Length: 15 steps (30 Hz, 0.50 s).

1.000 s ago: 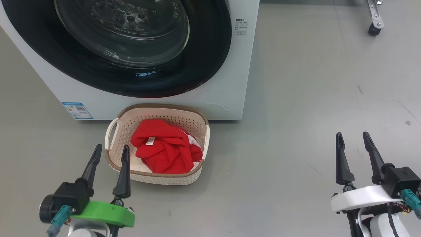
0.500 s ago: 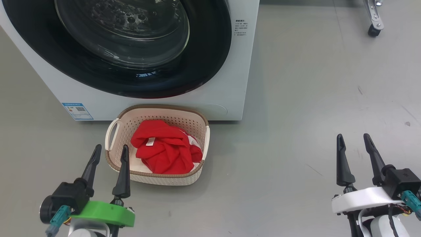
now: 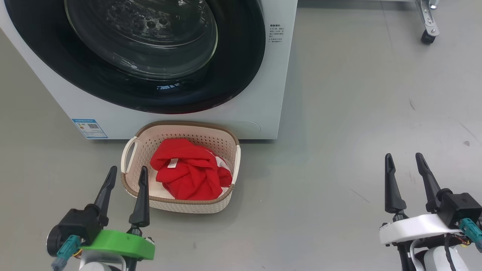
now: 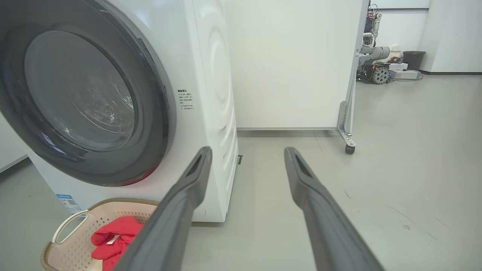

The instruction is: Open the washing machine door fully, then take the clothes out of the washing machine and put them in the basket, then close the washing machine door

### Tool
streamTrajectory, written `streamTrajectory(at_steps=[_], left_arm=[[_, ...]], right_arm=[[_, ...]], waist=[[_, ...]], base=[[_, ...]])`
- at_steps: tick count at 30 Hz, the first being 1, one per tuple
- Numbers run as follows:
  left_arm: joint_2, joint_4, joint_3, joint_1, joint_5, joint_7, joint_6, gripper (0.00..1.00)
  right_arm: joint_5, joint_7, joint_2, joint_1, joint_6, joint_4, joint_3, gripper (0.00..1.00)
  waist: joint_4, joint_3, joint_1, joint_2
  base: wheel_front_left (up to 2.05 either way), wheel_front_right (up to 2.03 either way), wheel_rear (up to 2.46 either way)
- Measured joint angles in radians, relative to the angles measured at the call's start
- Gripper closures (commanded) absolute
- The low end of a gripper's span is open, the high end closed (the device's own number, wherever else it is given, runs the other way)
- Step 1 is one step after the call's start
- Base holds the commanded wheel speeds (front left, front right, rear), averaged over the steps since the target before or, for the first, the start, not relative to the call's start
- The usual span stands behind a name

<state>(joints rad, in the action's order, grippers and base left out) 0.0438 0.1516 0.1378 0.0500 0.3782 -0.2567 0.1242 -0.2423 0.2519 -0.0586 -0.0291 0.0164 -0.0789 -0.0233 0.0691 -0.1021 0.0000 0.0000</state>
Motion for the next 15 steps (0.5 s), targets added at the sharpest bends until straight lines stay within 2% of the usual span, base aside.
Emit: streamTrajectory(at_steps=[4,5,9,15], left_arm=[[0.0,0.001,0.001,0.0,0.0,0.0,0.0,0.0],[0.0,0.003,0.002,-0.001,0.0,0.0,0.0,1.0],[-0.008,0.046,0.009,-0.013,0.0,0.0,0.0,1.0],[-0.01,0.04,0.019,-0.034,0.038,0.0,0.0,1.0]], right_arm=[[0.0,0.0,0.002,0.0,0.0,0.0,0.0,0.0],[0.0,0.0,0.002,0.0,0.0,-0.003,0.0,1.0],[-0.001,-0.001,0.015,-0.013,0.0,-0.047,-0.004,1.0],[-0.037,-0.004,0.018,-0.021,0.001,-0.056,-0.005,1.0]], waist=[[0.0,0.002,0.0,0.0],[0.0,0.002,0.0,0.0],[0.0,0.002,0.0,0.0],[-0.003,0.005,0.0,0.0]], base=[[0.0,0.0,0.0],[0.0,0.0,0.0],[0.0,0.0,0.0],[0.0,0.0,0.0]])
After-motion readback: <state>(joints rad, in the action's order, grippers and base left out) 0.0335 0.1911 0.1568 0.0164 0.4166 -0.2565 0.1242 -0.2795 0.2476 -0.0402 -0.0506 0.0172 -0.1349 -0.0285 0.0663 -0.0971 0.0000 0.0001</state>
